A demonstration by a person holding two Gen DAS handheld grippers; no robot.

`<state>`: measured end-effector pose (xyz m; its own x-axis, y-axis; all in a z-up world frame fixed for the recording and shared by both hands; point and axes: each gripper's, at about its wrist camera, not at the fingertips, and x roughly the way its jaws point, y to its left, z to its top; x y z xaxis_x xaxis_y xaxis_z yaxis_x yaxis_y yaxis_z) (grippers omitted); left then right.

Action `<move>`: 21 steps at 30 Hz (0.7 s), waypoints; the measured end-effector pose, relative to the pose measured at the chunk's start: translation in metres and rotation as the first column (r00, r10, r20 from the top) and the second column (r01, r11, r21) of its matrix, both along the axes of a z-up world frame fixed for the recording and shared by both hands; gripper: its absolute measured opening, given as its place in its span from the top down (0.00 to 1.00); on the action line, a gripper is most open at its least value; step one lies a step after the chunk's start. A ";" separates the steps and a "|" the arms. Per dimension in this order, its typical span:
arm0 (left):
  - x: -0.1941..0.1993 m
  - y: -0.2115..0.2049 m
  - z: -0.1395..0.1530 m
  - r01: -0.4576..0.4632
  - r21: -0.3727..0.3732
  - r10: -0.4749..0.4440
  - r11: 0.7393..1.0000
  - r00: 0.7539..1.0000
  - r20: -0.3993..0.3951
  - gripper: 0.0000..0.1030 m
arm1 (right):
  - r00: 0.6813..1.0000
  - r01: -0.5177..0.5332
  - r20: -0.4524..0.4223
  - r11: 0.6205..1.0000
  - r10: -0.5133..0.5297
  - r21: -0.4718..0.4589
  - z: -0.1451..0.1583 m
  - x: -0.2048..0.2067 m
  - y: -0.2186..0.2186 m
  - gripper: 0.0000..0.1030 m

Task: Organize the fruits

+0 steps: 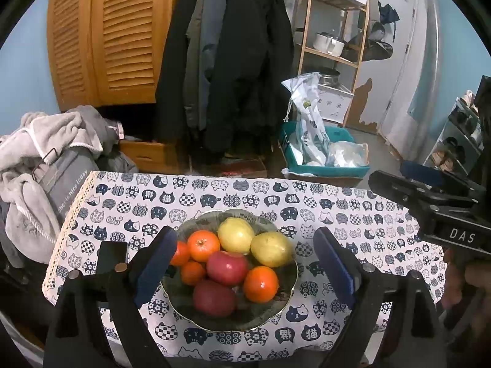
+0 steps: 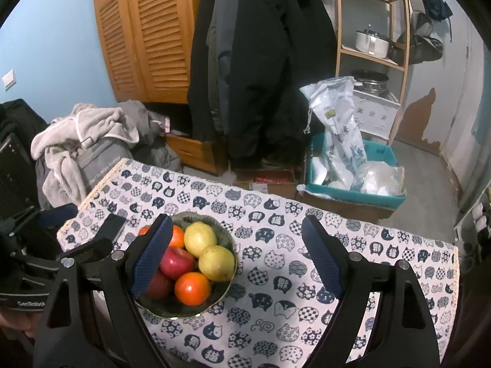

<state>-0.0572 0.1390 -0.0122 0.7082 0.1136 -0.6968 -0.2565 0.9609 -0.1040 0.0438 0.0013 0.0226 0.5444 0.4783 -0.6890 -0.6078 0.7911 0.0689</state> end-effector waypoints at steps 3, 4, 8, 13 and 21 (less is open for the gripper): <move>0.000 0.000 0.001 -0.003 0.002 0.003 1.000 1.000 -0.001 0.10 | 1.000 0.000 0.000 1.000 0.000 -0.002 0.000 0.000 0.000 0.18; 0.000 -0.001 0.000 -0.002 0.001 0.002 1.000 1.000 0.000 0.10 | 1.000 0.001 -0.001 1.000 -0.001 -0.002 0.000 0.000 0.000 0.18; 0.000 -0.001 0.001 -0.002 0.003 0.002 1.000 1.000 0.001 0.10 | 1.000 0.001 0.000 1.000 -0.001 -0.004 0.000 0.000 0.000 0.18; 0.000 -0.001 0.000 -0.003 0.005 0.003 1.000 1.000 -0.003 0.10 | 1.000 0.001 0.000 1.000 -0.001 -0.002 0.000 0.000 -0.001 0.18; -0.001 -0.003 0.002 0.005 0.014 -0.005 1.000 1.000 -0.007 0.10 | 1.000 0.000 0.000 1.000 0.000 -0.001 0.000 0.000 -0.001 0.18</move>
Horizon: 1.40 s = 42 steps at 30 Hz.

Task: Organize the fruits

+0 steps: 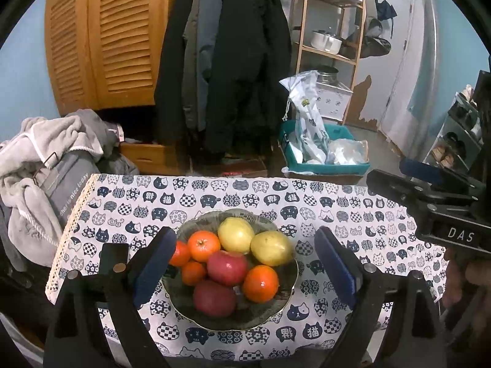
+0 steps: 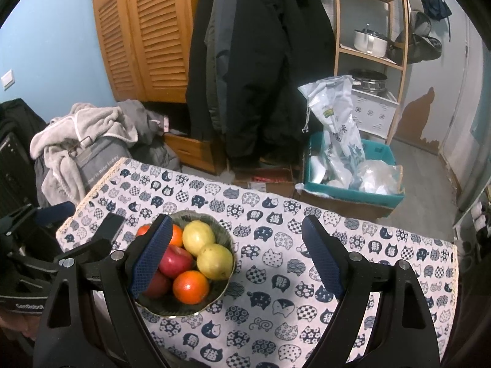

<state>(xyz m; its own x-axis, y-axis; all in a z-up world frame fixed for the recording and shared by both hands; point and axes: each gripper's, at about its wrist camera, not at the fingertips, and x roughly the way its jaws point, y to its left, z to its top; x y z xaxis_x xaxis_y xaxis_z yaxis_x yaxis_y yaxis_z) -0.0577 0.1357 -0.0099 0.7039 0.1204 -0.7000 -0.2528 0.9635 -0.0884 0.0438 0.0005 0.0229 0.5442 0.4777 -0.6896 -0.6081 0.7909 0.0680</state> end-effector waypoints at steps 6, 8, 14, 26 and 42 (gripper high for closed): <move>0.001 0.000 0.001 0.001 0.004 -0.001 1.000 1.000 -0.001 0.10 | 1.000 0.001 -0.001 1.000 -0.001 -0.001 0.000 0.000 0.000 0.18; 0.002 0.001 0.001 -0.001 0.007 0.001 1.000 1.000 -0.002 0.10 | 1.000 0.003 -0.001 1.000 -0.003 -0.002 0.000 0.000 0.000 0.18; 0.002 0.001 0.001 -0.002 0.014 0.002 1.000 1.000 -0.002 0.10 | 1.000 0.000 -0.001 1.000 0.000 -0.002 0.000 0.000 -0.001 0.18; 0.002 0.003 0.003 -0.020 0.031 0.020 0.999 1.000 -0.002 0.10 | 1.000 0.002 0.000 1.000 -0.002 -0.002 0.000 -0.001 -0.001 0.18; 0.001 0.000 0.000 -0.040 0.052 0.041 0.998 0.999 -0.024 0.10 | 1.000 0.002 0.000 1.000 -0.002 -0.002 0.000 -0.001 -0.001 0.18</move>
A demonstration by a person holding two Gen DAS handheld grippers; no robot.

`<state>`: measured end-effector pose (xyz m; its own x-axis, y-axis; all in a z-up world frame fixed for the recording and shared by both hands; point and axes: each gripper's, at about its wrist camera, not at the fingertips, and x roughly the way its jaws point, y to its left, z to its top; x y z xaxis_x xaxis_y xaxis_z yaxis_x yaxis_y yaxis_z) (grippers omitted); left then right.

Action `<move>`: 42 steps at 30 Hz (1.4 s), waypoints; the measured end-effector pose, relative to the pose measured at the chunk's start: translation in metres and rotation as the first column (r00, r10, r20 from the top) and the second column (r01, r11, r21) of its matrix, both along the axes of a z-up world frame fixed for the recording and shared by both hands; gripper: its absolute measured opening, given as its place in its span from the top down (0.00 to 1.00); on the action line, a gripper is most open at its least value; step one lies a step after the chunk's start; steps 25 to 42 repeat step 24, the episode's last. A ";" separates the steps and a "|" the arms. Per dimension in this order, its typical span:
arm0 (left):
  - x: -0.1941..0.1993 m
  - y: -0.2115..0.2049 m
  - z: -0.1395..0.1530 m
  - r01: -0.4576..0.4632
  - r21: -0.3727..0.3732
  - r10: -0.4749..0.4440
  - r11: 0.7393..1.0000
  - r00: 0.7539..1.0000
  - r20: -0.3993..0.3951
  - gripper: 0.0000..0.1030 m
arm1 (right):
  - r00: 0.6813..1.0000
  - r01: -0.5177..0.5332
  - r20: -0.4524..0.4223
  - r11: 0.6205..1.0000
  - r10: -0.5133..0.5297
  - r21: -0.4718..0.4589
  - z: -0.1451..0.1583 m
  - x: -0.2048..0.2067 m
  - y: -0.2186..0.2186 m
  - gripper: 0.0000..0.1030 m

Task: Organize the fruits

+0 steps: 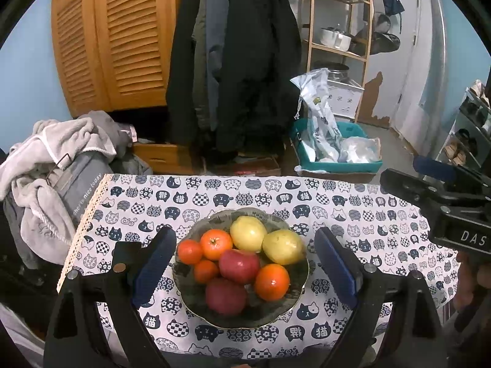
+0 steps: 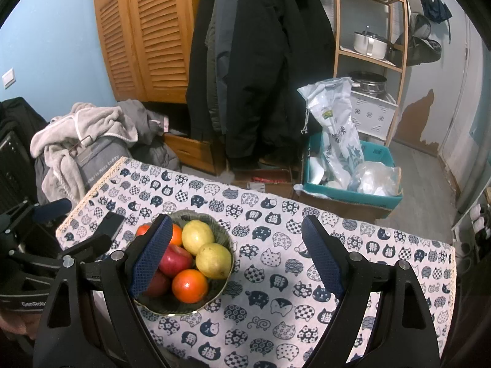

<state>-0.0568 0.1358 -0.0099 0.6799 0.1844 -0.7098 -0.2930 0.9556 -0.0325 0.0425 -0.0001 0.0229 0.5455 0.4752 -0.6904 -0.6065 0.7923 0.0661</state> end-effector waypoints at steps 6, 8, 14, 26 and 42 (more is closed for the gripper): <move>0.001 -0.001 -0.002 0.006 -0.015 -0.006 1.000 1.000 -0.015 0.10 | 1.000 0.001 0.000 1.000 -0.001 0.000 0.000 0.000 0.000 0.18; 0.002 -0.001 -0.003 0.005 -0.024 -0.006 1.000 1.000 -0.020 0.10 | 1.000 0.001 0.001 1.000 -0.001 0.000 0.000 0.000 0.000 0.18; 0.002 0.000 -0.004 -0.001 -0.030 0.001 1.000 1.000 -0.022 0.10 | 1.000 0.001 0.001 1.000 -0.001 0.000 0.000 0.000 0.000 0.18; 0.001 -0.005 -0.002 0.010 -0.013 -0.010 1.000 1.000 -0.014 0.10 | 1.000 0.000 0.001 1.000 0.000 0.000 0.000 -0.001 0.000 0.18; 0.001 -0.005 -0.002 0.010 -0.013 -0.010 1.000 1.000 -0.014 0.10 | 1.000 0.000 0.001 1.000 0.000 0.000 0.000 -0.001 0.000 0.18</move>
